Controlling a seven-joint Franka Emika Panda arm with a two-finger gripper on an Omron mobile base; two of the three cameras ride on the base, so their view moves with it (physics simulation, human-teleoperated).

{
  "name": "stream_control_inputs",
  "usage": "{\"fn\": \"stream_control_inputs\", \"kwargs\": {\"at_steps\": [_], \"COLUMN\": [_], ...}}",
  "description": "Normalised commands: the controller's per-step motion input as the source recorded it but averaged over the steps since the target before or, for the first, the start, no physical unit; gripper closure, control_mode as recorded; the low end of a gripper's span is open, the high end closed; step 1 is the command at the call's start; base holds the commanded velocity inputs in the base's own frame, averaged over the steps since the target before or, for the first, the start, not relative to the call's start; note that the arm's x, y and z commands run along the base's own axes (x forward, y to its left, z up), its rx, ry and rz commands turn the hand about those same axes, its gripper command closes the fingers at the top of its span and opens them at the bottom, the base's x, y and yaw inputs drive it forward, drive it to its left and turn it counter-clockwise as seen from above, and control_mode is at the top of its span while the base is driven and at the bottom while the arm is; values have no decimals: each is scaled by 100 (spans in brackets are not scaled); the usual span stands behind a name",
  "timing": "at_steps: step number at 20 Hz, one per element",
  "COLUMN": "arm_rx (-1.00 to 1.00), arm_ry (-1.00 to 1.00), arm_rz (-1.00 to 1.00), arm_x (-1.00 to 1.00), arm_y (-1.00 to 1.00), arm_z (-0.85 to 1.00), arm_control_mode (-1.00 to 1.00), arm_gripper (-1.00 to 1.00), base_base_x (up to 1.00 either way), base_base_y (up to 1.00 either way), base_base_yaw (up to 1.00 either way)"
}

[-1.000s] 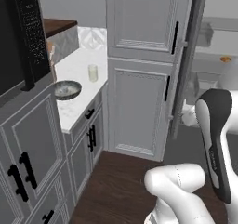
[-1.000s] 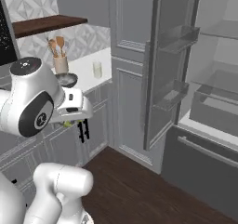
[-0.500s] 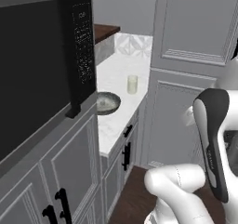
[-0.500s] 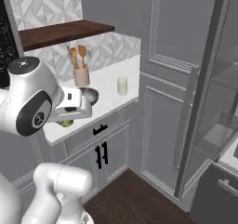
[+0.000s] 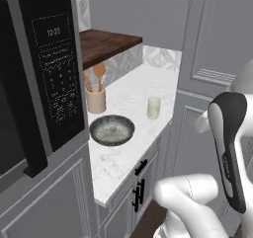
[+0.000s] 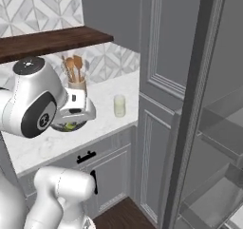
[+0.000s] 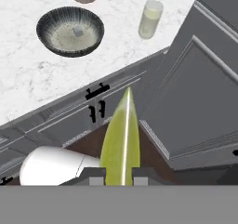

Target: Grab a lemon wedge from the fridge and one ice cube from the ice bowl, and put them in the glass of lemonade.

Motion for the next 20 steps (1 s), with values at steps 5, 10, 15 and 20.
{"fn": "stream_control_inputs", "kwargs": {"at_steps": [5, 10, 15, 20], "arm_rx": [0, 0, 0, 0], "arm_ry": [0, 0, 0, 0], "arm_rz": [0, 0, 0, 0], "arm_x": [0, 0, 0, 0], "arm_y": [0, 0, 0, 0], "arm_z": [0, 0, 0, 0], "arm_control_mode": [100, 100, 100, 100], "arm_gripper": [100, 100, 100, 100], "base_base_x": [86, 70, 17, 8], "base_base_y": [0, 8, 3, 0], "base_base_yaw": [-1, -8, -2, 0]}}
